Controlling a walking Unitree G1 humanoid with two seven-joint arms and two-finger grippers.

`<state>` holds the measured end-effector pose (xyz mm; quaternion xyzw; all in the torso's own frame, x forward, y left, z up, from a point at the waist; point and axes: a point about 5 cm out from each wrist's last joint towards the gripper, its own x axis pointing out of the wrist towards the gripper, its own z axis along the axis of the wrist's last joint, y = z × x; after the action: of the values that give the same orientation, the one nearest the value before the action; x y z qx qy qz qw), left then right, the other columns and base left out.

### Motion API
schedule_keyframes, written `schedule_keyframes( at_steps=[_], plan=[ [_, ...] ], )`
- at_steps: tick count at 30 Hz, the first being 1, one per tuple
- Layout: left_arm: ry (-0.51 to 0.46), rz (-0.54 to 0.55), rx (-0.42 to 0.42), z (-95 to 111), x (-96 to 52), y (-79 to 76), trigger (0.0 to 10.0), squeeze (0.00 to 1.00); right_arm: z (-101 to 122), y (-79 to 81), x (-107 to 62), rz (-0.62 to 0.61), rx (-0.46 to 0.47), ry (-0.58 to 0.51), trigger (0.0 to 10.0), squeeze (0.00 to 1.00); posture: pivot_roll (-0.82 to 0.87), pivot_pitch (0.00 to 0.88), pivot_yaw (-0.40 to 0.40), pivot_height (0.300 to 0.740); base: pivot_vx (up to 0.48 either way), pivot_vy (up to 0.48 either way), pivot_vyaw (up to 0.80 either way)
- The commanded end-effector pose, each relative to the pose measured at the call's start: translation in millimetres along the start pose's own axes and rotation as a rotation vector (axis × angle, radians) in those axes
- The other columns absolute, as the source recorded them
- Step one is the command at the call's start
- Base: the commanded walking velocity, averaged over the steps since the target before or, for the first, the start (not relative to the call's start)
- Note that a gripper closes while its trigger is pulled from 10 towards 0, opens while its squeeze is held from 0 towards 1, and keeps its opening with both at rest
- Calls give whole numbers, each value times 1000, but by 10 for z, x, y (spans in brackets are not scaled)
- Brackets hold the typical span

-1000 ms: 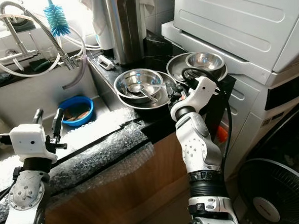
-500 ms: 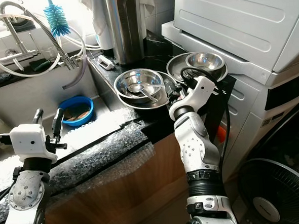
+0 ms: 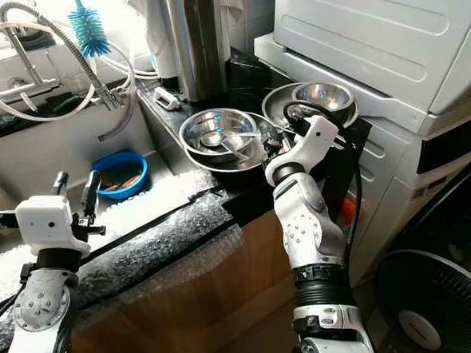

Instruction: Kitchen organization

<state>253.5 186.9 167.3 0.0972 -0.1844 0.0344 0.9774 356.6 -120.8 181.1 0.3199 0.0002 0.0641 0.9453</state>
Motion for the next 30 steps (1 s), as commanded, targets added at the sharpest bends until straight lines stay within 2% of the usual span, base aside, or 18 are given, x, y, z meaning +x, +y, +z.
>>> schedule_keyframes(
  at_steps=[1, 22, 30],
  plan=[
    [-4, -2, 1, 21, -10, 4, 10000, 0, -19, 50, 23, 9, -9, 5, 0, 0, -106, 0, 50, 740, 0, 0, 0],
    [-5, 0, 4, 21, -3, 10, 10000, 0, -37, 73, 29, 20, 0, 2, 0, 0, -104, 0, 51, 740, 0, 0, 0],
    [-9, -6, 11, 27, 5, 6, 10000, 0, 94, 204, 15, 102, 33, -101, 0, 0, -105, 0, 52, 740, 0, 0, 0]
  ],
)
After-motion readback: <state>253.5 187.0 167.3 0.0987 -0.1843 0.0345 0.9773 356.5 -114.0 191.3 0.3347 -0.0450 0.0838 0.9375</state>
